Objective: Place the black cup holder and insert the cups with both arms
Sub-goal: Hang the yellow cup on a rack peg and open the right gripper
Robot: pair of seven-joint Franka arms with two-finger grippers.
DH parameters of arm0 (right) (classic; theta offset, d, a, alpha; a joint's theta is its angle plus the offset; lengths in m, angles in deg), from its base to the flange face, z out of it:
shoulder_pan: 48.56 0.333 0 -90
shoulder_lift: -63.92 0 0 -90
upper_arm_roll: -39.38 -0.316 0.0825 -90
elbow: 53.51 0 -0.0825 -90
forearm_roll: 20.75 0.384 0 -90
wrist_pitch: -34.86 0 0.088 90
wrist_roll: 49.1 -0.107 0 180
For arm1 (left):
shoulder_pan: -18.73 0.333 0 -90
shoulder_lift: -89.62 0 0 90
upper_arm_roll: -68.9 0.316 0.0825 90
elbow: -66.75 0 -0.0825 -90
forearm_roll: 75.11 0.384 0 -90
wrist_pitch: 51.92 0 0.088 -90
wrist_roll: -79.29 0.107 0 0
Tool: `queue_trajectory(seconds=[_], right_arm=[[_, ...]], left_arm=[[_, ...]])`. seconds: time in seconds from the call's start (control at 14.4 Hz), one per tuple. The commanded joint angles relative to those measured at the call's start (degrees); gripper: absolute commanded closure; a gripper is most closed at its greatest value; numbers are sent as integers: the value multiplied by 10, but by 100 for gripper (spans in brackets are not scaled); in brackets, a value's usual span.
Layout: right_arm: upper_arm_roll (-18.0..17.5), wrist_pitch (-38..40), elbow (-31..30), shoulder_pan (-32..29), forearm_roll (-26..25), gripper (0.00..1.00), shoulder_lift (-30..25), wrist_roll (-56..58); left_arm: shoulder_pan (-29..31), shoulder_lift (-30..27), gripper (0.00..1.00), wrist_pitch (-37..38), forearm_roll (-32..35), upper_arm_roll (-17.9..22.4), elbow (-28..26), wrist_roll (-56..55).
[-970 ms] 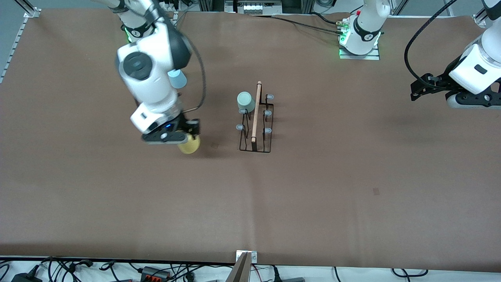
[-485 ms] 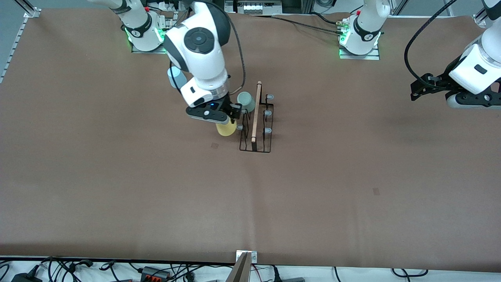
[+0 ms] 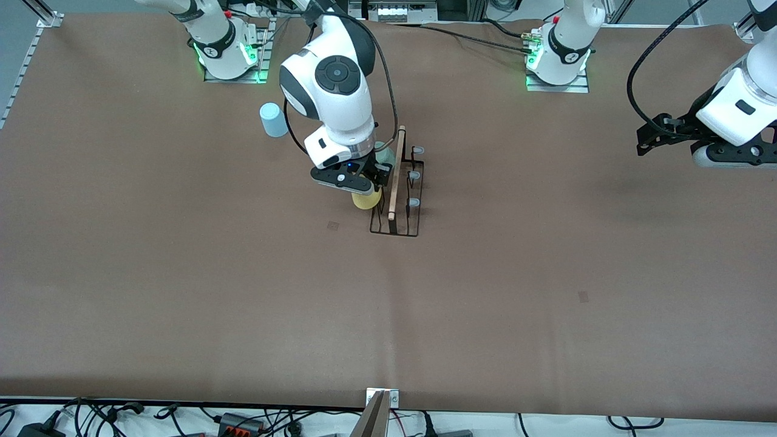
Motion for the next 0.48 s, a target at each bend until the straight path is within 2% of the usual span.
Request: queue_trajectory(seconds=[0.0,0.07,0.14,0.21,0.28,0.42], right_arm=[[0,5,24,3,-11,93,17,-15],[0,5,26,3,-11,92,20,-15],[0,4,29,3,-10,88,24,-15],[0,0,31,3,-7,50,27,-15],[0,-1,32,3,-6,1,29,-15],[3,0,33,1,-9,0,25,1]], left_arm=[[-1,9,0,14,-4,1,19,9],[-1,9,0,14,-4,1,19,9],[-1,9,0,14,-4,1,19,9],[-1,9,0,14,-4,1,19,9],[-1,9,0,14,-4,1,18,9],[-1,9,0,14,-4,1,18,9]])
